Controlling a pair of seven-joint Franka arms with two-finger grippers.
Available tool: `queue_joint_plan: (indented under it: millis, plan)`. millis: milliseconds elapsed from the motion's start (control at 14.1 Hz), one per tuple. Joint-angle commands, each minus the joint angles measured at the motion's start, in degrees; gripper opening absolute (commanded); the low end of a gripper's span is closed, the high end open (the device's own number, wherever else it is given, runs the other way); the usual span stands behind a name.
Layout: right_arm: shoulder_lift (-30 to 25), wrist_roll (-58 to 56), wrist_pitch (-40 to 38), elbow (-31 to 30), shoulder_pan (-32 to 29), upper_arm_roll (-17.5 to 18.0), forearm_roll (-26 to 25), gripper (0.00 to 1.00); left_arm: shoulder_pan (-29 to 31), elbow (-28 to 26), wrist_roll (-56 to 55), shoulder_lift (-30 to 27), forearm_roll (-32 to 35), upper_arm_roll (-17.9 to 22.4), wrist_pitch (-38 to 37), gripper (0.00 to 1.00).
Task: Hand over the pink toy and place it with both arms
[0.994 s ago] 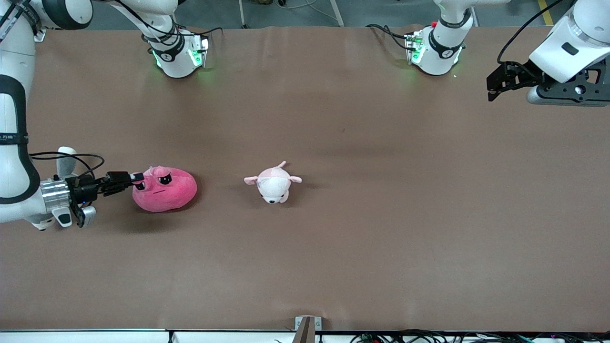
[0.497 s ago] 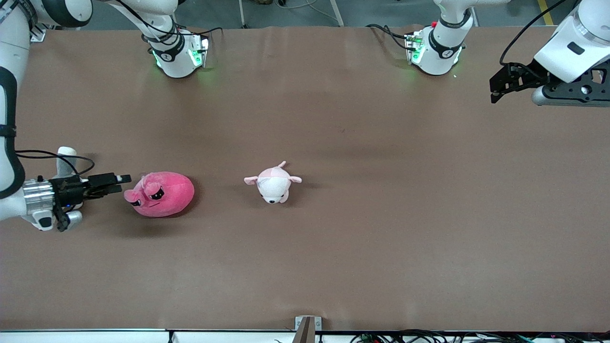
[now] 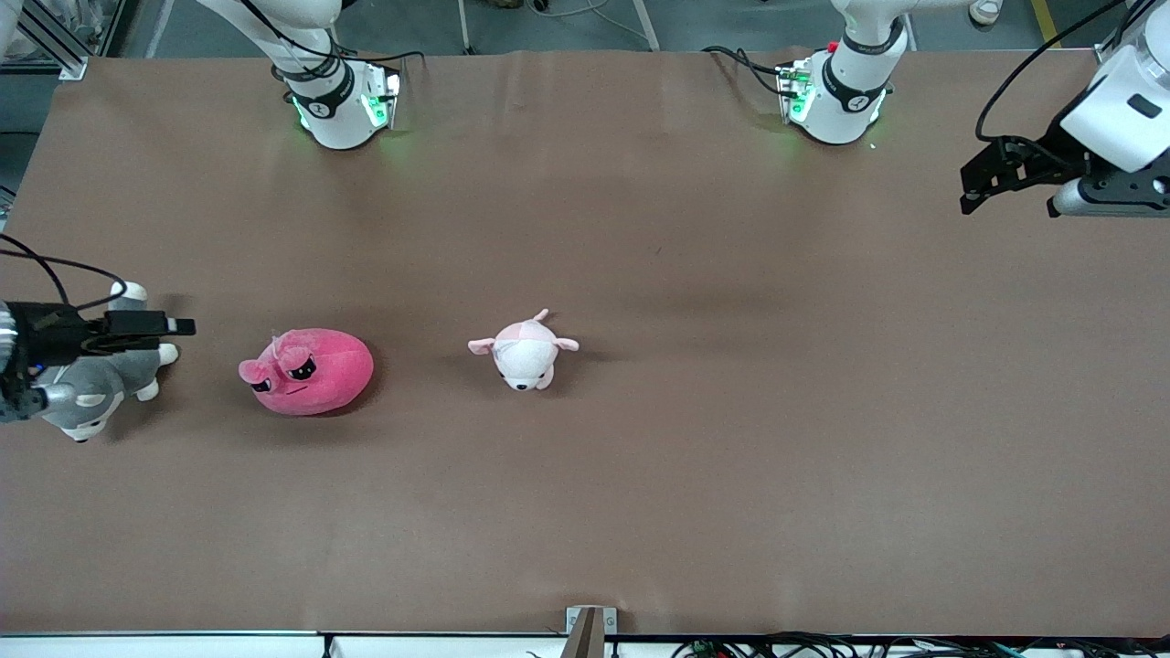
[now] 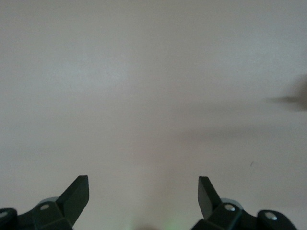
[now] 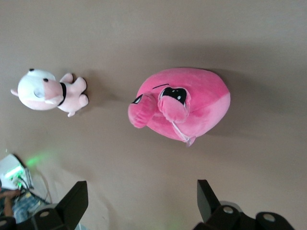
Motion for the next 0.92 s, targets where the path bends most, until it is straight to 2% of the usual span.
queue_joint_plan:
  millis: [0,142,355,497,639,852]
  plan:
    - [-4.6,5.9,0.3,-0.2,1.1,0.1,-4.2,1.00,1.3,-1.0,0.9,-1.0,-1.4,-0.8,1.0,1.00]
    - [-6.3,8.5,0.4,2.6,2.6,0.1,-8.6,1.00,1.3,-1.0,-2.8,-1.2,-1.3,-1.0,0.0,1.00]
    - [-9.7,17.3,0.3,4.6,5.1,0.1,-12.7,1.00,1.4,-1.1,-2.9,-1.7,-1.0,-1.0,-0.2,1.00]
    - [-10.7,17.4,0.8,5.7,7.1,0.1,-17.3,1.00,1.4,-1.2,-3.3,-1.9,-1.0,-1.0,-0.4,1.00]
    - [-10.5,17.1,1.1,9.8,6.7,0.0,-19.1,1.00,1.5,-1.1,-3.3,-1.9,-1.3,-1.0,-0.7,1.00]
    - [-10.7,17.8,1.1,10.3,7.3,-0.1,-21.1,1.00,1.5,-1.1,-3.4,-1.9,-1.3,-1.0,-1.0,1.00]
